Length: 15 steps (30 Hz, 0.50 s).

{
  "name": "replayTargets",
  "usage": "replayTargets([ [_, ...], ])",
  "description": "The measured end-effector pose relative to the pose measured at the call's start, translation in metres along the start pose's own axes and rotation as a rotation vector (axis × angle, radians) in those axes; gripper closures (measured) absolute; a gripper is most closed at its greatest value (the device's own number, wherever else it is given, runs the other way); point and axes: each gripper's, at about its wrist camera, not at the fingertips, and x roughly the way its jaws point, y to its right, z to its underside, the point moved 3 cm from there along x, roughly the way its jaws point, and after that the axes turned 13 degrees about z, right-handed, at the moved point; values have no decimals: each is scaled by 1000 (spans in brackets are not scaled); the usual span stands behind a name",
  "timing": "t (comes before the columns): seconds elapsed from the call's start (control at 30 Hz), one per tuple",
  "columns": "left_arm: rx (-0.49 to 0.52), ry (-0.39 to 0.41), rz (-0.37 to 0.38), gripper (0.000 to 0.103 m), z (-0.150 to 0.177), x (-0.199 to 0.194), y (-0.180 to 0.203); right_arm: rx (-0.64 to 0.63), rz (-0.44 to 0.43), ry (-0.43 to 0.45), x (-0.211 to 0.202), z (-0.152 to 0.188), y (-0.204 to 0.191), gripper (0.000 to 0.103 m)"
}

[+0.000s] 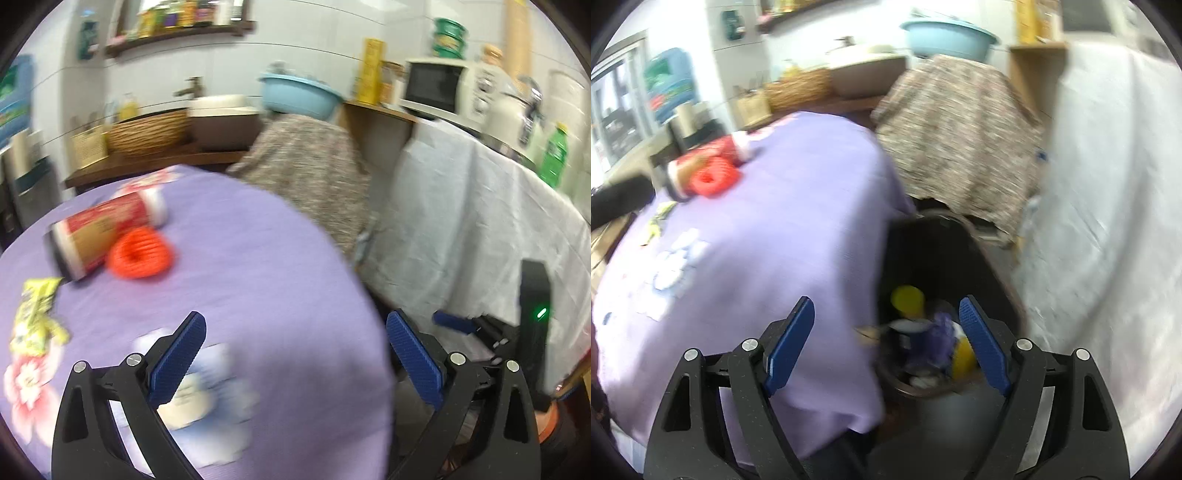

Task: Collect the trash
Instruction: 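Move both open tools back over the table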

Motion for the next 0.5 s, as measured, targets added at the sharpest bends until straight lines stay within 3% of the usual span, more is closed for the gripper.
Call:
replayTargets([
  [0.27,-139,26,-180,6,33,-55,-86,-163,-153,51,-18,-38,-98,22],
  [0.5,-255,61,-258,6,54,-94,-141,-308,-222,63,-16,-61,-182,22],
])
